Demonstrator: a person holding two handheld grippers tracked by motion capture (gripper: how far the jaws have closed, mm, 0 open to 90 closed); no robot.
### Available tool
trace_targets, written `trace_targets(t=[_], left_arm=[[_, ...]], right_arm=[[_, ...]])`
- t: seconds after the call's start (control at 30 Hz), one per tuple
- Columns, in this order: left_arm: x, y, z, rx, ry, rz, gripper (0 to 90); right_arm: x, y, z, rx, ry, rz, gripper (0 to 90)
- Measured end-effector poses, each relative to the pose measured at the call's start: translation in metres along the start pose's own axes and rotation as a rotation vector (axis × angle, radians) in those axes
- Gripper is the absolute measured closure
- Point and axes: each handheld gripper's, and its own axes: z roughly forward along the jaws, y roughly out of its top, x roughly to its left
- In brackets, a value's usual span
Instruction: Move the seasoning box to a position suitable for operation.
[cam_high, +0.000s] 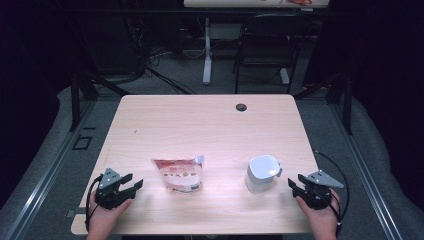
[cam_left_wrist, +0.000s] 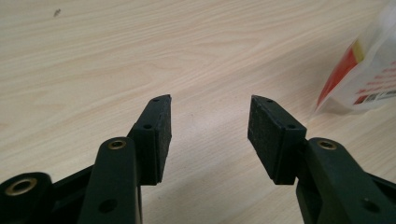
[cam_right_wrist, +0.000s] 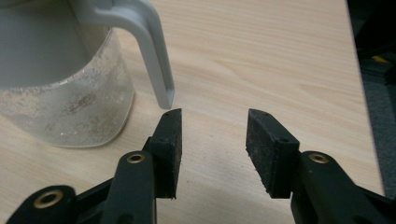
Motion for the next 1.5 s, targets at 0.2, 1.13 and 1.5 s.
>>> trace_targets(t=[0.2, 1.13, 1.5], left_arm=[[0.003, 0.001, 0.004, -0.001, 0.009, -0.007, 53.3], [-0.002, -0.004, -0.007, -0.033, -0.017, 0.023, 54.2], [0.001, -0.004, -0.008, -0.033, -0.016, 0.015, 55.7]], right_arm=[[-0.001, 0.001, -0.005, -0.035, 0.002, 0.014, 60.9], [0.03, 0.021, 0.024, -0.078, 0.072, -0.094, 67.3], [0.037, 0.026, 0.029, -0.064, 0.007, -0.104, 80.2]])
